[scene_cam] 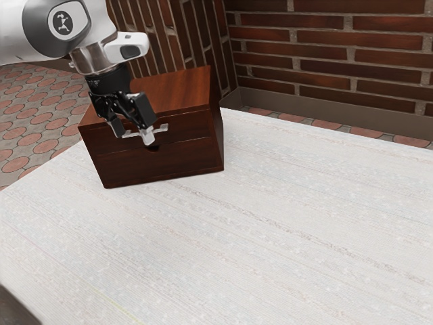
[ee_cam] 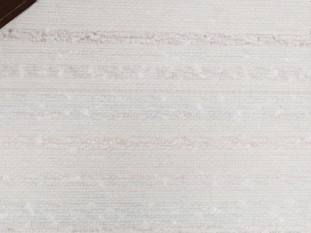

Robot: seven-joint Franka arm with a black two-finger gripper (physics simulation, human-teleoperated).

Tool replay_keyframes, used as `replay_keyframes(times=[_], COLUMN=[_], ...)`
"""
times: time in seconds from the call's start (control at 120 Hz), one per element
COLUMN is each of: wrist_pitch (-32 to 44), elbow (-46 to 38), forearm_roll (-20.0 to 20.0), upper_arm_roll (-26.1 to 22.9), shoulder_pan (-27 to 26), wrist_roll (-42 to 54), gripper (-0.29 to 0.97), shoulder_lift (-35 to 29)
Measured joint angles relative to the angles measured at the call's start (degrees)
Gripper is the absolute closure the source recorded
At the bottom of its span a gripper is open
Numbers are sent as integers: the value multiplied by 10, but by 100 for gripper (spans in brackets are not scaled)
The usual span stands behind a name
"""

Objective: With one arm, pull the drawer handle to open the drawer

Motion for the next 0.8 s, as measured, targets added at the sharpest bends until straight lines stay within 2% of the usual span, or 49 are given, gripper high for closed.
replay_keyframes(times=[0.342, 0.458, 0.55, 0.7, 0.8], wrist_pitch=[-1, -13, -35, -107, -70], elbow=[4, 36, 44, 40, -6], forearm_roll=[-12, -13, 13, 58, 73], upper_arm_roll=[1, -8, -27, -37, -43], shoulder_pan=[6, -3, -4, -6, -8], wrist_roll=[19, 48, 82, 131, 190], gripper=[0, 0, 0, 0, 0], shoulder_lift=[-3, -126, -160, -161, -140])
